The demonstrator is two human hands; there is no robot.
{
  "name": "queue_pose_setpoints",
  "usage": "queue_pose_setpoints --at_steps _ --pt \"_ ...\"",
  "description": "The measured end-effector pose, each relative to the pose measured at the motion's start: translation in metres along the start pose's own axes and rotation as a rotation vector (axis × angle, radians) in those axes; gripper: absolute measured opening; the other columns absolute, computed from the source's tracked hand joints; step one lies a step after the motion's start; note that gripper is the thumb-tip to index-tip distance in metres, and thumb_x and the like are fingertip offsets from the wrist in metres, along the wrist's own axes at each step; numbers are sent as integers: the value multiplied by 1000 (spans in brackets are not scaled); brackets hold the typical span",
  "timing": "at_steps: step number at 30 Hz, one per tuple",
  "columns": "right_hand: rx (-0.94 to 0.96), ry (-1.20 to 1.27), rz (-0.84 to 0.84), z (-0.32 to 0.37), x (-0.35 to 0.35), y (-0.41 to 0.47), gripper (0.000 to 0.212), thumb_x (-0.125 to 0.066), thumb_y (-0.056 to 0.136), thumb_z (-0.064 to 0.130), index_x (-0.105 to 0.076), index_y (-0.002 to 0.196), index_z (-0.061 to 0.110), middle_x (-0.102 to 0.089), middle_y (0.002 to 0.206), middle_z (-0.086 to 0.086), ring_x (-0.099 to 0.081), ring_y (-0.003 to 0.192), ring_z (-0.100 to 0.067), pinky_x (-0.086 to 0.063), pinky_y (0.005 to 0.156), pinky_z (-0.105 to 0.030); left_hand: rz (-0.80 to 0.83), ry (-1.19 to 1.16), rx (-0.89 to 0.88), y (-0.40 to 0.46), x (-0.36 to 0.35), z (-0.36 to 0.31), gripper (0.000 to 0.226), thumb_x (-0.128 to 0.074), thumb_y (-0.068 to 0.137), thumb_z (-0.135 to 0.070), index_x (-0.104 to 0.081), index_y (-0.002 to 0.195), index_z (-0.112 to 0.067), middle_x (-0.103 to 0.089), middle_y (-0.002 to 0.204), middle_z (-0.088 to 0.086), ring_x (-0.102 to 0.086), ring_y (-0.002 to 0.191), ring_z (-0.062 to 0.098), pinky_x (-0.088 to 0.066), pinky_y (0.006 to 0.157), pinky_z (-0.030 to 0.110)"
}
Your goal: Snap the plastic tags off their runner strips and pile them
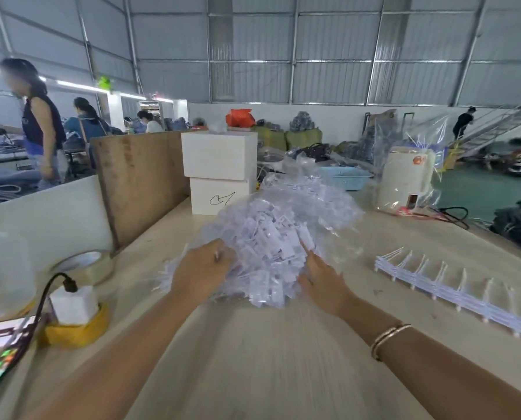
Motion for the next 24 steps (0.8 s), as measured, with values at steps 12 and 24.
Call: queue_pose_setpoints --at_steps 12,24 --pt "-77 364 5 12 -5 33 69 -58 91 14 -20 147 29 -41 144 -9 -44 129 -25 -42 99 -34 -137 47 191 26 -6 29 24 -49 91 -26 -46 113 -18 -60 81 10 -59 77 34 -43 65 35" --pt "-14 178 -166 25 62 -64 54 -60 90 14 -41 139 19 -35 148 -2 -29 137 -15 -14 105 -13 -146 228 -299 -51 -9 -79 60 -59 70 -15 -49 128 -25 -39 139 -4 -23 132 18 -7 110 34"
Point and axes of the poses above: each hand's wrist, its own y-axis towards the middle knuckle, its own x-axis out of the back of the hand, z = x × y, the point moved 2 cm from there along y, towards the middle knuckle
